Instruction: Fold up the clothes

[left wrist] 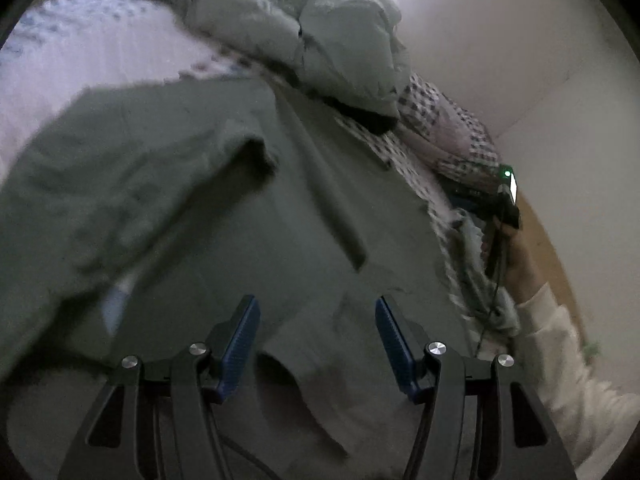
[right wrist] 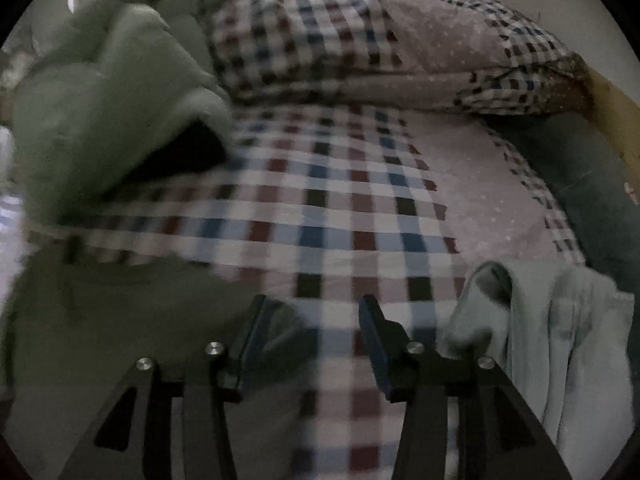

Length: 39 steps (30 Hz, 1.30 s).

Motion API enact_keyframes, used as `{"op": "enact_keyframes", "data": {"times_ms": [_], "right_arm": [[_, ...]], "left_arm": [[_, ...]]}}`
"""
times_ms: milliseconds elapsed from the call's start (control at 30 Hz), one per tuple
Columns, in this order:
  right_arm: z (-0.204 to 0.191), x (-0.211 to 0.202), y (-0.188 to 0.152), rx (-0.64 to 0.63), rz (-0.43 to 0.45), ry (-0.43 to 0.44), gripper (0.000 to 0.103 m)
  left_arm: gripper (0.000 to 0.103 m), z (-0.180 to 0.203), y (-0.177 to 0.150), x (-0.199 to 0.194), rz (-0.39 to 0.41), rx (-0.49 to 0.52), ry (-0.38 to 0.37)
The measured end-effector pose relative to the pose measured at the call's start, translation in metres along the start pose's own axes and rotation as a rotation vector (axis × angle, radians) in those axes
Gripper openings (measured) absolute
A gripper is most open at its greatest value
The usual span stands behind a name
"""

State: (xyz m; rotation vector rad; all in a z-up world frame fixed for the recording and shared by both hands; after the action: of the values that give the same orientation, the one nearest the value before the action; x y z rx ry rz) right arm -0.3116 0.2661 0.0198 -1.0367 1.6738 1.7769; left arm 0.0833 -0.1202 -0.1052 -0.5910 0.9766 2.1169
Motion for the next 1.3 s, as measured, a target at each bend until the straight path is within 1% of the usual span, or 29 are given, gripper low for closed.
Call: {"op": "enact_keyframes", "data": {"times_ms": [33, 100, 200, 267, 333, 400, 433, 467, 533, 600, 633, 700, 733, 867, 1000, 1067, 1133, 1267, 1300], "right_arm": [[-0.007, -0.011, -0.005, -0.005, 0.015, 0.035, 0.049], [-0.026, -0.034, -0.019, -0.018, 0.043, 0.102, 0.050], [-0.056, -0.068, -0.050, -0.030, 0.068, 0.200, 0.050], [-0.072, -0.087, -0.073, -0.036, 0.080, 0.242, 0.050], [-0.080, -0.105, -0.096, -0.035, 0.095, 0.278, 0.051], [-0.082, -0.120, -0.119, -0.023, 0.111, 0.275, 0.051], [-0.081, -0.126, -0.132, -0.013, 0.115, 0.265, 0.053], [-0.078, -0.131, -0.147, 0.001, 0.114, 0.249, 0.055], [-0.068, -0.132, -0.168, 0.041, 0.104, 0.237, 0.057], [-0.054, -0.125, -0.188, 0.079, 0.084, 0.219, 0.057], [-0.047, -0.120, -0.196, 0.070, 0.067, 0.189, 0.057], [-0.036, -0.109, -0.211, 0.012, 0.029, 0.118, 0.057], [-0.033, -0.105, -0.217, -0.014, 0.010, 0.101, 0.057], [-0.032, -0.086, -0.235, -0.053, -0.066, 0.104, 0.057], [-0.031, -0.079, -0.238, -0.038, -0.074, 0.124, 0.057], [-0.031, -0.078, -0.237, -0.041, -0.078, 0.129, 0.057], [-0.031, -0.077, -0.237, -0.047, -0.082, 0.136, 0.058], [-0.030, -0.078, -0.234, -0.054, -0.087, 0.147, 0.059], [-0.027, -0.078, -0.233, -0.059, -0.087, 0.144, 0.059]], "left_arm": [[0.064, 0.001, -0.003, 0.002, -0.018, -0.003, -0.005], [0.064, 0.000, -0.008, 0.004, -0.036, -0.010, 0.014], [0.064, -0.003, -0.013, 0.005, -0.052, -0.034, 0.024], [0.064, -0.005, -0.016, 0.005, -0.062, -0.052, 0.024], [0.064, -0.006, -0.018, 0.006, -0.070, -0.067, 0.019], [0.064, -0.004, -0.017, 0.008, -0.070, -0.067, 0.011], [0.064, -0.003, -0.016, 0.010, -0.070, -0.064, 0.006], [0.059, -0.002, -0.015, 0.011, -0.070, -0.063, 0.004], [0.026, -0.004, -0.014, 0.014, -0.068, -0.070, 0.017], [0.016, -0.006, -0.013, 0.016, -0.066, -0.077, 0.031], [0.014, -0.007, -0.013, 0.017, -0.065, -0.081, 0.037], [0.009, -0.008, -0.011, 0.017, -0.053, -0.086, 0.044], [0.008, -0.009, -0.009, 0.016, -0.041, -0.086, 0.052], [0.007, -0.012, 0.001, 0.005, 0.012, -0.122, 0.040], [0.007, -0.017, 0.010, -0.005, 0.069, -0.127, 0.069], [0.007, -0.021, 0.014, -0.005, 0.077, -0.147, 0.068], [0.007, -0.026, 0.017, -0.003, 0.074, -0.151, 0.088], [0.007, -0.031, 0.014, 0.006, 0.034, -0.128, 0.162], [0.009, -0.031, 0.014, 0.008, 0.030, -0.116, 0.181]]}}
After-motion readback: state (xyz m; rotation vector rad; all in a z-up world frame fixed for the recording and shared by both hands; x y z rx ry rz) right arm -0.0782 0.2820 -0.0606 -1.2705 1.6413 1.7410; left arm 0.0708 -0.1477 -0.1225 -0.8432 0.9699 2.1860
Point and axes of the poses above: each gripper's, at about its wrist camera, not at the fingertips, and x roughly the way its jaws point, z to its right, y to its top, the point moved 7 cm from there along x, roughly the way its jaws point, and after that the axes turned 4 degrees about y, right-handed, at the moved point
